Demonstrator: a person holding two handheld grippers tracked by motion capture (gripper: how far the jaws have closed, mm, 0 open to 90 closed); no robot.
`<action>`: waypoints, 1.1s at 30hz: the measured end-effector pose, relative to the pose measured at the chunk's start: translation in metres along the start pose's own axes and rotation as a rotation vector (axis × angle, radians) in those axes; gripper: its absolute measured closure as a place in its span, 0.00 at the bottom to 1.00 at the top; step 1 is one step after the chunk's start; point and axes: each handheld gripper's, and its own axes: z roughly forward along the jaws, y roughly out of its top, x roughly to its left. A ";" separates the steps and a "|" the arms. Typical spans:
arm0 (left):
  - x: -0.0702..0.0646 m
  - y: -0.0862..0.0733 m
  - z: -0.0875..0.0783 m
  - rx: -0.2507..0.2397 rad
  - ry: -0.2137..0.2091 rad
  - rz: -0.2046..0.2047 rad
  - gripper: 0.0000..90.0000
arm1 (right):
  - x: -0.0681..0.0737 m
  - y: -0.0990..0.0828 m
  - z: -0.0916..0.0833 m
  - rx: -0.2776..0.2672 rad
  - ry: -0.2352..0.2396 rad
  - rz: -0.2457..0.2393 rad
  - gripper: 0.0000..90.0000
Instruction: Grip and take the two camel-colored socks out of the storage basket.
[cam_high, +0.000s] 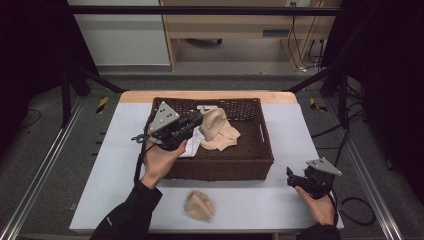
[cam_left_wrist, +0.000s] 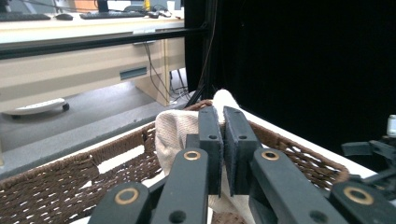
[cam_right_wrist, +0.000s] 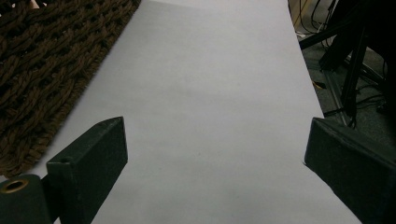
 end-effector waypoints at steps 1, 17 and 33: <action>-0.002 0.001 -0.006 -0.003 -0.002 0.012 0.95 | 0.000 0.000 0.000 -0.001 0.000 -0.004 0.07; -0.023 -0.008 -0.072 -0.069 -0.061 0.025 0.95 | 0.001 0.000 -0.001 -0.001 0.002 0.000 0.07; -0.036 -0.050 -0.086 0.009 -0.104 0.020 0.95 | 0.002 -0.001 -0.002 0.000 0.002 0.000 0.07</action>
